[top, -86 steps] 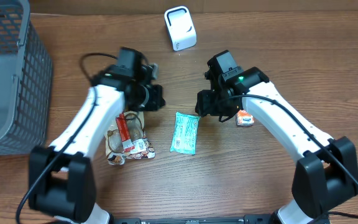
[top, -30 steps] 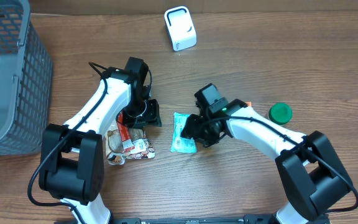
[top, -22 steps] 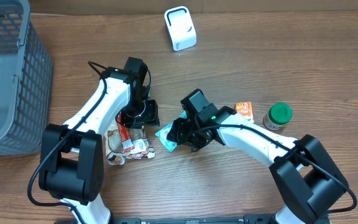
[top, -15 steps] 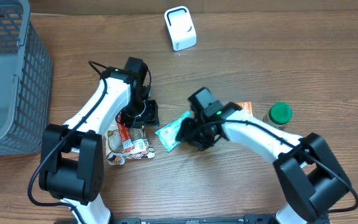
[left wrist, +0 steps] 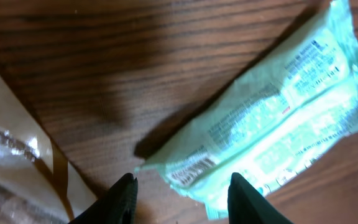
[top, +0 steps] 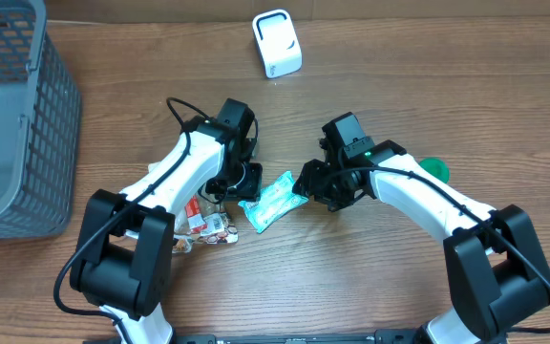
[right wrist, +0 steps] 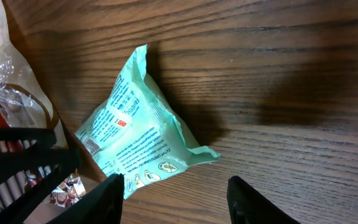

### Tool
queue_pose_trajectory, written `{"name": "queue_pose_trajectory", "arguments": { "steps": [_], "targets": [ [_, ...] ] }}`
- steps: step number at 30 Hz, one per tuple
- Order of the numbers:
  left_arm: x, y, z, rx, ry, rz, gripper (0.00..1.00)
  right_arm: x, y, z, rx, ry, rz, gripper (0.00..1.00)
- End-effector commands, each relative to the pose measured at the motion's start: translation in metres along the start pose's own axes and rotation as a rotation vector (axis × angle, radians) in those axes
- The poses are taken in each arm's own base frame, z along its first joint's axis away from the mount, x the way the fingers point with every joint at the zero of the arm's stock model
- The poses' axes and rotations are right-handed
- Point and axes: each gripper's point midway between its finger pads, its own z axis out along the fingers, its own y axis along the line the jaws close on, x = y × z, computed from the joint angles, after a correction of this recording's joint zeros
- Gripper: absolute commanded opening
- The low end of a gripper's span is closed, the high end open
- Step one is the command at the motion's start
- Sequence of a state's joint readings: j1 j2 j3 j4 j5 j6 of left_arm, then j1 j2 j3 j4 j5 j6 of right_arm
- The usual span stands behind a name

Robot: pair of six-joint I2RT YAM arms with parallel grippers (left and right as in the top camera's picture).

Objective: Scan the item barcode

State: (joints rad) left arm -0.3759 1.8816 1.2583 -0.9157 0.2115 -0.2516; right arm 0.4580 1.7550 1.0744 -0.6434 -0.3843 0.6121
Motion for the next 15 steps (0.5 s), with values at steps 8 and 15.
{"name": "queue_pose_trajectory", "arguments": {
  "steps": [8, 15],
  "targets": [
    [0.009, 0.011, 0.027, -0.013, -0.001, 0.000, 0.30, -0.013, 0.001, 0.005, 0.012, -0.032, -0.042, 0.57],
    [0.009, 0.013, 0.030, -0.023, -0.012, 0.000, 0.24, -0.008, 0.007, 0.025, -0.018, 0.005, -0.071, 0.58]
  ]
}}
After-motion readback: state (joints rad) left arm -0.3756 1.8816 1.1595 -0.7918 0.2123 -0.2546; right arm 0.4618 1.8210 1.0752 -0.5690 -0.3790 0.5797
